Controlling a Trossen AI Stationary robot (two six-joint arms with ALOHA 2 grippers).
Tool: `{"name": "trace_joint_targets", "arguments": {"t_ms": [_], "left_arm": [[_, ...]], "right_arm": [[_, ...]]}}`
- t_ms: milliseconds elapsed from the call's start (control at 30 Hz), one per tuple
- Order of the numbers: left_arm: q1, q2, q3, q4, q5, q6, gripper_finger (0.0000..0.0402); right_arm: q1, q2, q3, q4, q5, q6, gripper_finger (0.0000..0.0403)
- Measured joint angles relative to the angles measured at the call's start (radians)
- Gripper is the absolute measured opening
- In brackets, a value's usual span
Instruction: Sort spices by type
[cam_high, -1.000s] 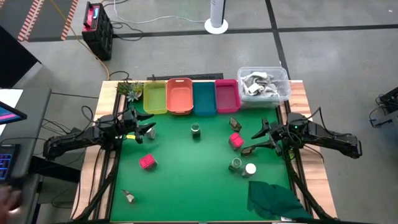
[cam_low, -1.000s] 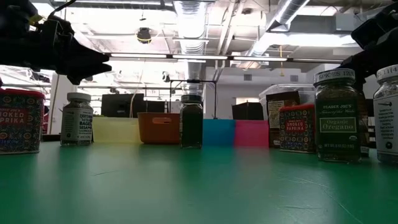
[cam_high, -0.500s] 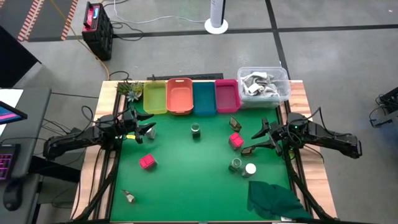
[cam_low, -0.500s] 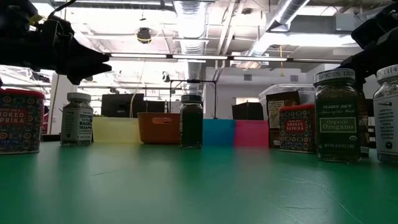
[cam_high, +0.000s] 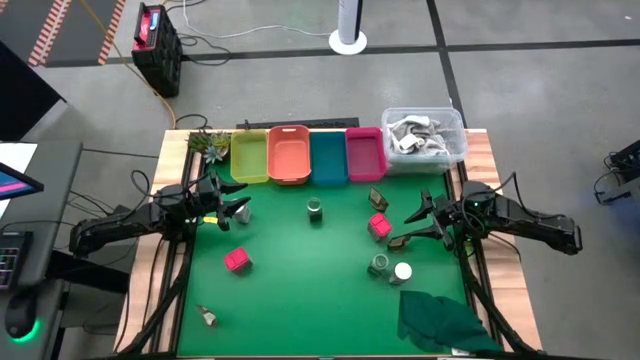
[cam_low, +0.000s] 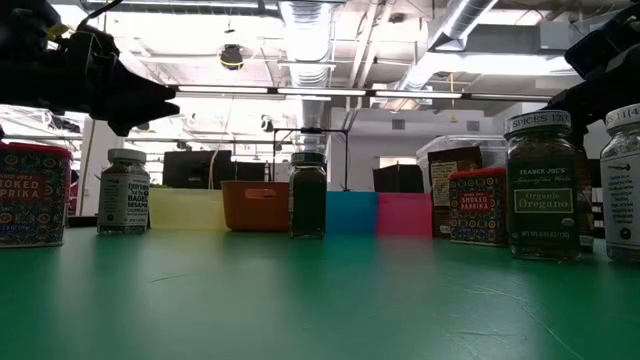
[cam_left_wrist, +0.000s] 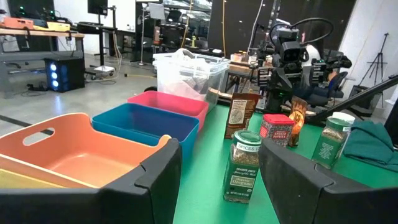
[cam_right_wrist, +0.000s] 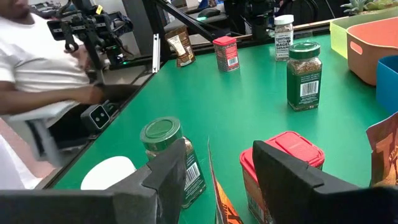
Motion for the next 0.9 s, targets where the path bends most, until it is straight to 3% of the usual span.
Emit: {"name": "trace_joint_targets", "arguments": {"t_ms": [667, 833, 900], "left_arm": [[0.0, 0.0, 0.0, 0.002, -0.011, -0.032, 0.02], [0.0, 0.0, 0.0, 0.005, -0.019, -0.107, 0.02], [0.0, 0.0, 0.0, 0.006, -0.019, -0.155, 0.02]], "right_arm": [[0.0, 0.0, 0.0, 0.0, 0.0, 0.0, 0.0211], [0.0, 0.0, 0.0, 0.0, 0.0, -0.011, 0.0211], [-0.004, 0.0, -0.001, 0.009, 0.009, -0.096, 0.0211]]}}
